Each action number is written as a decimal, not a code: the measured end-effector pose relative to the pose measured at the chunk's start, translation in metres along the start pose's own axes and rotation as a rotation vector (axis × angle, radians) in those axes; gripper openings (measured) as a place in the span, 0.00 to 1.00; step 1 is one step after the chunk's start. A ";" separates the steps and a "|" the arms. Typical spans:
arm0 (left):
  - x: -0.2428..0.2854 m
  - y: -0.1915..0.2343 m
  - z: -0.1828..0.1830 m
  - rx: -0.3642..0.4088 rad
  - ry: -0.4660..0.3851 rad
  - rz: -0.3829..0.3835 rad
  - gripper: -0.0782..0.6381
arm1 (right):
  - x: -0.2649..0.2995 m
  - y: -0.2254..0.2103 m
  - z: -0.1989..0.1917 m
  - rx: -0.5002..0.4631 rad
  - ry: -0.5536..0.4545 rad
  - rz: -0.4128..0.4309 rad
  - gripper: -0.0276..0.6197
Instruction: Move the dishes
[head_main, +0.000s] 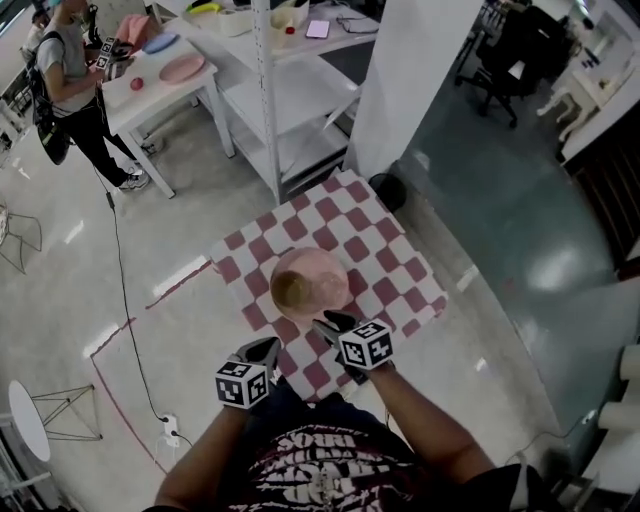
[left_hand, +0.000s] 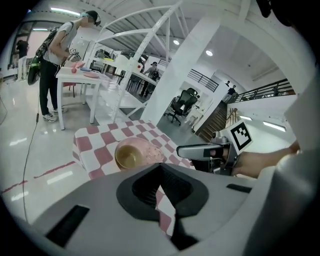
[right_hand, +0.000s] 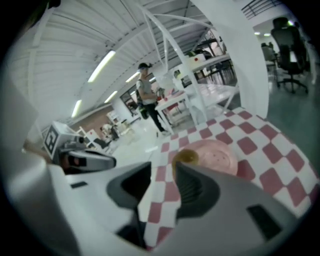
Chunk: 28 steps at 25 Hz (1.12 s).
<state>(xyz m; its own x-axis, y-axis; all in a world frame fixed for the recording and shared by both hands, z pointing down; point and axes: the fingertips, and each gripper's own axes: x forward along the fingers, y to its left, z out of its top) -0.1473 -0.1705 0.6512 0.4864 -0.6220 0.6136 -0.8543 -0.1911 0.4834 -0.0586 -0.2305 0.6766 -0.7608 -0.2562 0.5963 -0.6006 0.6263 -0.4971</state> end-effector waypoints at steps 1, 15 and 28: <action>0.003 0.007 0.004 -0.002 0.004 -0.011 0.15 | 0.004 -0.010 0.001 0.023 0.004 -0.040 0.29; 0.045 0.065 0.016 -0.018 0.130 -0.136 0.15 | 0.031 -0.146 -0.031 0.218 0.214 -0.464 0.32; 0.009 0.092 -0.009 -0.137 0.091 0.093 0.15 | 0.082 -0.200 -0.058 0.330 0.363 -0.566 0.17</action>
<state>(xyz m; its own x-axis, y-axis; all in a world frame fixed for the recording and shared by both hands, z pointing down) -0.2196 -0.1868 0.7074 0.4263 -0.5598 0.7105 -0.8665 -0.0272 0.4985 0.0131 -0.3345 0.8616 -0.2192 -0.1790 0.9591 -0.9622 0.2027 -0.1821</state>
